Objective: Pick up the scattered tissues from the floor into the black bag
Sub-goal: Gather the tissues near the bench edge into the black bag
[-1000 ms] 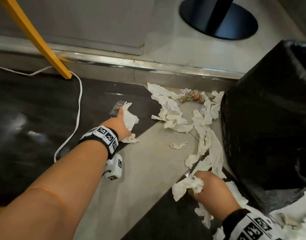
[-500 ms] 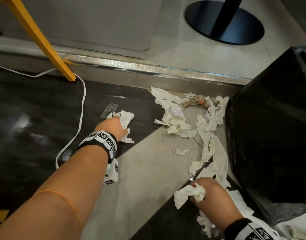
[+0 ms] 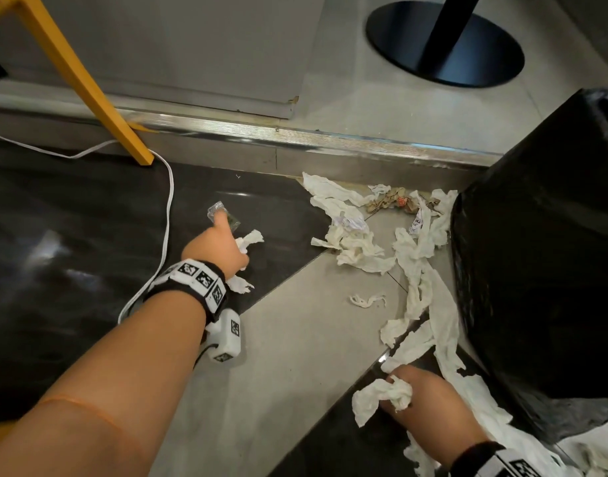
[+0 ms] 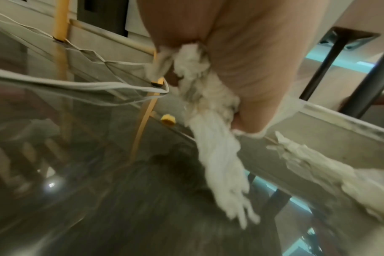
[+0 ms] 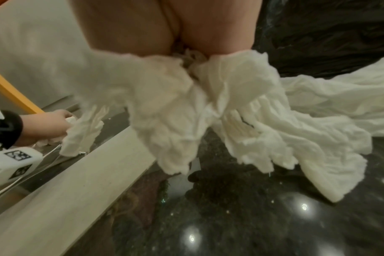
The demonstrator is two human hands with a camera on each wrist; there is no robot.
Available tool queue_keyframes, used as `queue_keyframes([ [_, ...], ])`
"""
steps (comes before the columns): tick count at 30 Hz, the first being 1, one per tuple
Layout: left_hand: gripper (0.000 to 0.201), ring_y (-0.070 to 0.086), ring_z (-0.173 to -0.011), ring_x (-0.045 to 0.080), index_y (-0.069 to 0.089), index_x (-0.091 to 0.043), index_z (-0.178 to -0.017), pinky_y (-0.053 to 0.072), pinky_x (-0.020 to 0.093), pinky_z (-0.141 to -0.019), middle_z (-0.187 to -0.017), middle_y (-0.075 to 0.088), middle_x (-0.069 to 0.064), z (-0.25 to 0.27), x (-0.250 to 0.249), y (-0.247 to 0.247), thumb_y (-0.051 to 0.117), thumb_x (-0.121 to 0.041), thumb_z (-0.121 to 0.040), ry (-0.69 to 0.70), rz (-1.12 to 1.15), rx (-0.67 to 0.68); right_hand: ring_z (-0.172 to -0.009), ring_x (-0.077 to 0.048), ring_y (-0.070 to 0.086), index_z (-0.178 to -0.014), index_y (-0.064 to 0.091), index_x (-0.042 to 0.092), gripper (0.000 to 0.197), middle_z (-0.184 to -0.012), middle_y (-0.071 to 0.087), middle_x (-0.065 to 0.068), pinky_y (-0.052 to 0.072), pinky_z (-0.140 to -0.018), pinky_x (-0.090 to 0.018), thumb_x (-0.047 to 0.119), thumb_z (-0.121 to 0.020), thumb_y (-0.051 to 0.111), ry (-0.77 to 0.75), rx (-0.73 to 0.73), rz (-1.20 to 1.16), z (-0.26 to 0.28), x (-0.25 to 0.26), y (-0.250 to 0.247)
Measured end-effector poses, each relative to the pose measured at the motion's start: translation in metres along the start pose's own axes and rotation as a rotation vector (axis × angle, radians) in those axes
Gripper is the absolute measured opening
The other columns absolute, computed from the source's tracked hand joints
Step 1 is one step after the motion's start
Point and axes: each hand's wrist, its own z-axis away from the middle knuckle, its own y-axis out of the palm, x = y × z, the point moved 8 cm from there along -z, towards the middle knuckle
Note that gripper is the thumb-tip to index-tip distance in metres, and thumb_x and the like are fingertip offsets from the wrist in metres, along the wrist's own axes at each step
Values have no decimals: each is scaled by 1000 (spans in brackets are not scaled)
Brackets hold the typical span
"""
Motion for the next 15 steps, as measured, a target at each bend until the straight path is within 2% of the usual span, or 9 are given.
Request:
queue_keyframes([
  [2,112,65,-86,30,-19,-24,-147,55,41,-81,-113,63,17,-16,2,3,67,-26,-76,-42,-54,130,-55,2,46,-55,46,34,34,-58,47,13,32,-55,-5,27,-82,65,-16,-15,2,1,-3,0],
  [4,112,62,-104,32,-23,-29,-146,51,42,-92,-128,57,16,-27,6,12,65,-29,-76,-61,-131,256,-55,3,46,-55,53,35,30,-58,47,14,33,-55,-9,23,-78,69,-26,-52,-23,3,-5,-4],
  [6,100,55,-118,33,-4,-28,-150,47,41,-97,-139,50,13,-29,11,19,62,-33,-76,-80,-187,308,-63,2,46,-65,55,35,18,-67,49,14,34,-59,-10,27,-78,62,-23,-29,-33,4,-5,-7],
  [8,73,58,-109,31,33,-19,-143,48,39,-90,-125,58,11,-26,9,21,58,-32,-77,-51,-183,254,-73,1,51,-68,57,38,15,-75,55,12,37,-69,-14,29,-80,55,-88,-77,9,1,-1,-17],
  [9,53,59,-99,30,51,-15,-128,49,37,-84,-110,62,10,-22,5,22,56,-30,-78,-13,-181,205,-88,-5,55,-84,65,34,13,-91,61,6,39,-79,-15,26,-83,55,-90,-110,17,-2,-1,-21],
  [10,36,60,-93,29,60,-13,-113,49,36,-79,-101,63,10,-15,1,22,55,-28,-81,29,-194,168,-107,-11,54,-107,65,27,24,-113,59,1,37,-90,-16,22,-85,58,-54,-117,15,-5,-3,-23],
  [12,22,62,-94,30,63,-14,-100,49,36,-78,-101,65,10,-1,-6,26,54,-24,-83,123,-233,120,-129,-15,43,-134,47,27,50,-145,35,-1,33,-103,-20,16,-87,59,20,-66,20,-13,-15,-16],
  [14,18,63,-93,31,62,-13,-97,51,37,-77,-104,66,11,13,-8,32,54,-23,-84,202,-284,99,-134,-19,39,-137,42,30,54,-152,21,-1,34,-110,-28,11,-87,53,66,46,109,-20,-20,0],
  [15,18,64,-93,31,61,-12,-96,51,37,-76,-104,66,11,19,-8,34,54,-23,-83,232,-304,88,-131,-21,42,-131,49,27,48,-147,28,-2,37,-109,-32,9,-87,51,49,68,139,-23,-18,5],
])
